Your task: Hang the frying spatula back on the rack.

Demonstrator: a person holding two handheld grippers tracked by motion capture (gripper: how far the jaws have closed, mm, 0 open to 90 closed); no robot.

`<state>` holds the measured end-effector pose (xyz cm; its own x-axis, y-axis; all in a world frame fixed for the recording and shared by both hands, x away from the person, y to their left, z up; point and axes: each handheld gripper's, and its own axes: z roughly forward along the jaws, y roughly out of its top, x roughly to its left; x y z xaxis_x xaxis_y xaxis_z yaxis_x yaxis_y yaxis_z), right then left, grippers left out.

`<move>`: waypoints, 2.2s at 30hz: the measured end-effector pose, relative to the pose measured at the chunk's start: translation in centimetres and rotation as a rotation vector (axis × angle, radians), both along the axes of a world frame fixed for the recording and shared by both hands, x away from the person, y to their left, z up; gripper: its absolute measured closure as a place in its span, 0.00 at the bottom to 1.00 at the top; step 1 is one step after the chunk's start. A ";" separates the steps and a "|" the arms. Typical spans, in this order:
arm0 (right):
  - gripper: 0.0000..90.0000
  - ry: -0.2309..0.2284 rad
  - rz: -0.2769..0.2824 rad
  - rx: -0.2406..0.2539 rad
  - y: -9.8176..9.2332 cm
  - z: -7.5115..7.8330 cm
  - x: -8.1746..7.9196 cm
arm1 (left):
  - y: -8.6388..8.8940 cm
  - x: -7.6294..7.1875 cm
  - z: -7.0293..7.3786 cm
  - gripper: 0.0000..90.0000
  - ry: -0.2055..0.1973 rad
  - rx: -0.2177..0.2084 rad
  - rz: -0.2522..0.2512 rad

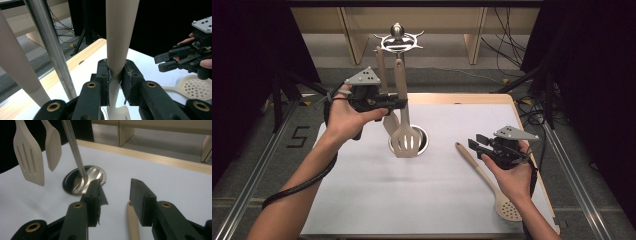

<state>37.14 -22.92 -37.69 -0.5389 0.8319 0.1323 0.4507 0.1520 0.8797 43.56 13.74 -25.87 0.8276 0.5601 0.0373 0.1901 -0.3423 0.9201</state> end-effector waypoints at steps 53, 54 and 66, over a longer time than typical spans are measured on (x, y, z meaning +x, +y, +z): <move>0.69 -0.013 0.001 0.015 -0.1 0.0 0.2 | -0.3 2.4 -0.4 0.84 0.105 -0.038 0.055; 0.69 -0.014 -0.002 0.008 -0.1 0.0 0.2 | -0.3 2.5 -0.4 0.84 0.106 -0.039 0.053; 0.69 -0.007 0.000 0.008 -0.1 -0.1 0.2 | -0.5 2.6 -0.8 0.84 0.098 -0.055 0.062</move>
